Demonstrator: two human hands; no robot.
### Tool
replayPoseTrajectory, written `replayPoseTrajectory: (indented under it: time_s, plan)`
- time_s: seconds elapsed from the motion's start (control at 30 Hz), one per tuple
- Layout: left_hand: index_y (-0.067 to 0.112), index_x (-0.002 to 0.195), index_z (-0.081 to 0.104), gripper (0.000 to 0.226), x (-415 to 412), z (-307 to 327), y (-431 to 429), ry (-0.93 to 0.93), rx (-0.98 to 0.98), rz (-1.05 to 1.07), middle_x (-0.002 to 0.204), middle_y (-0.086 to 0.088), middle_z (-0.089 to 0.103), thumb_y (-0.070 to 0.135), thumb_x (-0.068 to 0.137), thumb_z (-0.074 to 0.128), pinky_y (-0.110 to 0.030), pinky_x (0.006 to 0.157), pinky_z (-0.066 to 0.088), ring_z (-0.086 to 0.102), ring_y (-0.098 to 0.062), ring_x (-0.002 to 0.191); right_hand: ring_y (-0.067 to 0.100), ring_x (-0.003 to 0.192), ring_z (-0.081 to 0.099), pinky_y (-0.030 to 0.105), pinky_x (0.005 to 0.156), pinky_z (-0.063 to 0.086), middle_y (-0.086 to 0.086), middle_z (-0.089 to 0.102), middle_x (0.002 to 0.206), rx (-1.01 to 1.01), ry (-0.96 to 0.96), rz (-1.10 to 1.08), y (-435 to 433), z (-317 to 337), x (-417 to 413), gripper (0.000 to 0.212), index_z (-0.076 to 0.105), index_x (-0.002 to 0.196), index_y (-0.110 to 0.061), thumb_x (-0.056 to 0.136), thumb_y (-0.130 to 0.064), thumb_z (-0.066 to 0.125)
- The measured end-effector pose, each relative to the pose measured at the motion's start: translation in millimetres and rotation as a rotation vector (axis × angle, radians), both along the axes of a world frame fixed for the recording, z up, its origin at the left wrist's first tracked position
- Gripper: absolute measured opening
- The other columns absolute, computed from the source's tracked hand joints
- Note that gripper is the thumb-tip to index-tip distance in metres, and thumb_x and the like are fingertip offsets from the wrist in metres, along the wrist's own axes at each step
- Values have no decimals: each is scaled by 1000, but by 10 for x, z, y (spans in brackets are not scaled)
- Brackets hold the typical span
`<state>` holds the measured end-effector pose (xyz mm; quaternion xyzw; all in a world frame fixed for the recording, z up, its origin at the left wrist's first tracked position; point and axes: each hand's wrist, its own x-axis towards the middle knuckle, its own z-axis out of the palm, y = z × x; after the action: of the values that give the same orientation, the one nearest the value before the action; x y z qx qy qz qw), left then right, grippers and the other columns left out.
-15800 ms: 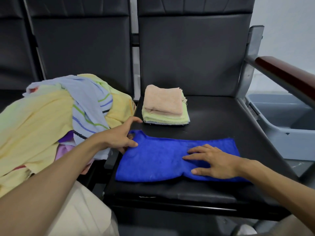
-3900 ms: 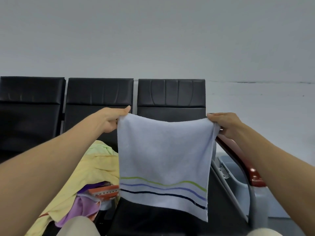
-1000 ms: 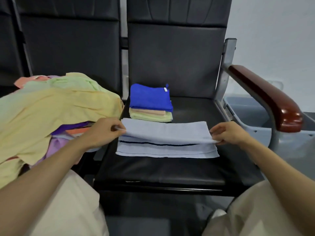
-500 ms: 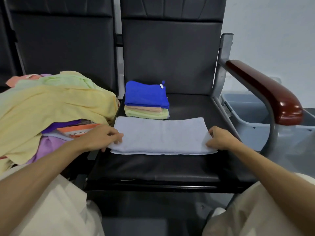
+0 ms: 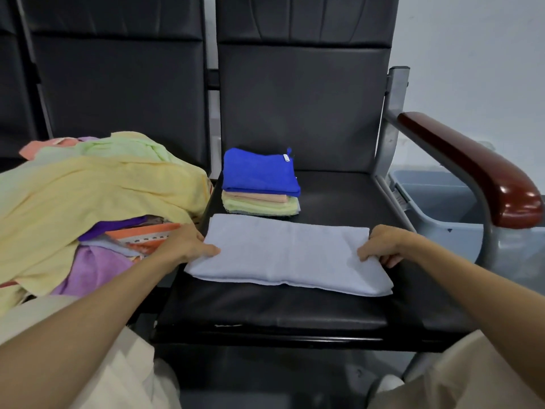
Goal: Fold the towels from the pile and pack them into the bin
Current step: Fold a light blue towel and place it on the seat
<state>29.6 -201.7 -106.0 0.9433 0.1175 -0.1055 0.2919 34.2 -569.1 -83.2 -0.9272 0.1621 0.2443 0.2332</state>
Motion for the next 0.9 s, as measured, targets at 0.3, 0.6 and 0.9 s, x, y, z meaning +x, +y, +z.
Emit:
replayPoseTrajectory:
  time_s: [0.3, 0.6, 0.9]
  plan:
    - [1, 115, 56, 42, 53, 174, -297, -4, -485, 156, 104, -11, 65, 22, 80, 69, -30, 70, 51, 64, -25, 91, 24, 69, 68, 31, 55, 57, 15, 69, 90, 327, 16, -46, -78, -9, 0, 20, 66, 98, -1, 83, -12, 72]
    - [20, 97, 57, 11, 80, 556, -1251, -91, -779, 14, 101, -7, 64, 32, 97, 55, -32, 75, 52, 63, -21, 88, 28, 72, 69, 33, 56, 57, 16, 69, 102, 519, 18, -105, -213, -33, -2, 28, 58, 114, 3, 93, -13, 59]
    - [12, 104, 58, 45, -66, 226, -2362, -44, -512, -146, 85, -4, 60, 52, 98, 39, -31, 72, 47, 55, -15, 74, 23, 62, 60, 37, 60, 58, 18, 61, 84, 568, -158, -217, -341, 1, 12, 11, 57, 89, -3, 86, 6, 61]
